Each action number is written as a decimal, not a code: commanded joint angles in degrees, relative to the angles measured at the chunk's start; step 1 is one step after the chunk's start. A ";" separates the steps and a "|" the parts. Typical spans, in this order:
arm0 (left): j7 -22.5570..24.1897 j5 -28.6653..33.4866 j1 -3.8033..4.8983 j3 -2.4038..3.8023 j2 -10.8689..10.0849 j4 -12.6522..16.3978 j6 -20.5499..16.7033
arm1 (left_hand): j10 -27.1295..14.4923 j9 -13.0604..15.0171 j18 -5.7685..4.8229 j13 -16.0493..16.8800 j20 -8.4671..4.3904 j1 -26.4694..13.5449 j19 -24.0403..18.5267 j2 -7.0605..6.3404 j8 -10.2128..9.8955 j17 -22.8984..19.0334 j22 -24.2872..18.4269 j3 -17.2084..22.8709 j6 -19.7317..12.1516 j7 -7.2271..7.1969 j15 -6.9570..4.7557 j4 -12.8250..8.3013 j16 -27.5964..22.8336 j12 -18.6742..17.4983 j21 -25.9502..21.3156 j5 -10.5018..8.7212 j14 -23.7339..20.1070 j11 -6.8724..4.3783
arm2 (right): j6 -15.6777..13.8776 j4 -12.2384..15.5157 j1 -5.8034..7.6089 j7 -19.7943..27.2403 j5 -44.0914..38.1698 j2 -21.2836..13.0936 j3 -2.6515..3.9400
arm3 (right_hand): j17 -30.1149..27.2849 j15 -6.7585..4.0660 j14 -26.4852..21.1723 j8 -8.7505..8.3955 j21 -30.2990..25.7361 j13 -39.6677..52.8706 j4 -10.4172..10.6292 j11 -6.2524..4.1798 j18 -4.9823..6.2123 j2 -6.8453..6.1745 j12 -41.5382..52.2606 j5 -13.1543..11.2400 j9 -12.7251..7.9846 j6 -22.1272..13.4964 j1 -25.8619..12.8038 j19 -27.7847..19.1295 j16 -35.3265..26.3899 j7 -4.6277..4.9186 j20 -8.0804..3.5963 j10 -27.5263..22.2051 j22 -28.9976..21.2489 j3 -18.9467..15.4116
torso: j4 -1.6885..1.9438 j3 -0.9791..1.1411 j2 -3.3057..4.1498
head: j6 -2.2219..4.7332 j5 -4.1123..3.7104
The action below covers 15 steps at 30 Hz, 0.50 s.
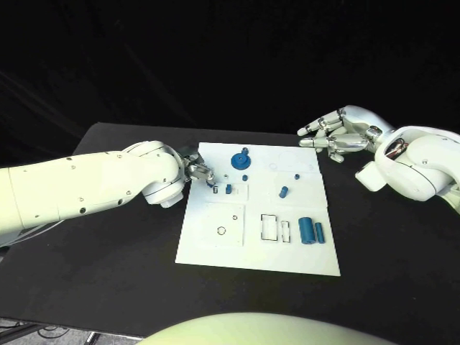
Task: Assemble the parts on the task board
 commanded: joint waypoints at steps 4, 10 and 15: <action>-0.25 -4.02 -0.21 0.01 0.70 -0.02 -2.46 | 0.58 0.86 -1.05 -0.01 -0.41 -0.22 3.45 -0.15 11.82 15.08 10.79 0.61 0.00 -0.54 -0.49 1.21 0.14 0.18 0.55 0.15 5.94 -0.16 | 0.14 0.05 -0.03 0.54 -0.32 0.04 0.00 | -0.07 0.24 0.89 0.23 -0.37 -0.07 -0.19 -0.38 0.91 0.26 -0.16 -0.18 -0.08 0.20 0.34 -0.14 -0.18 0.08 -0.13 0.08 -0.05 -0.29 | -0.07 0.02 0.04 | -0.14 -0.07; -1.01 -4.48 -0.30 0.01 1.35 -0.59 0.14 | 0.91 0.95 -1.10 0.40 -0.50 -0.20 3.52 -0.38 12.34 15.08 10.91 -0.54 0.03 -0.78 -0.61 1.51 0.14 0.66 0.74 0.08 5.94 -0.31 | 0.18 0.11 -0.03 0.54 -0.32 0.00 0.00 | -0.07 0.24 0.89 0.23 -0.37 -0.07 -0.19 -0.38 0.91 0.26 -0.16 -0.18 -0.08 0.20 0.34 -0.14 -0.18 0.08 -0.13 0.08 -0.05 -0.29 | -0.01 0.01 0.04 | -0.37 -0.18; -1.53 -4.56 -0.48 0.01 1.96 -1.50 1.56 | 1.11 0.96 -1.12 0.75 -0.54 -0.03 3.55 -0.50 12.57 15.08 10.96 -1.13 0.11 -0.94 -0.68 1.54 0.14 0.98 0.81 0.07 5.94 -0.42 | 0.22 0.12 -0.03 0.55 -0.32 -0.04 0.00 | -0.07 0.24 0.89 0.23 -0.37 -0.07 -0.19 -0.38 0.91 0.26 -0.16 -0.18 -0.08 0.20 0.34 -0.14 -0.18 0.08 -0.13 0.08 -0.05 -0.29 | -0.04 -0.02 0.02 | -0.58 -0.25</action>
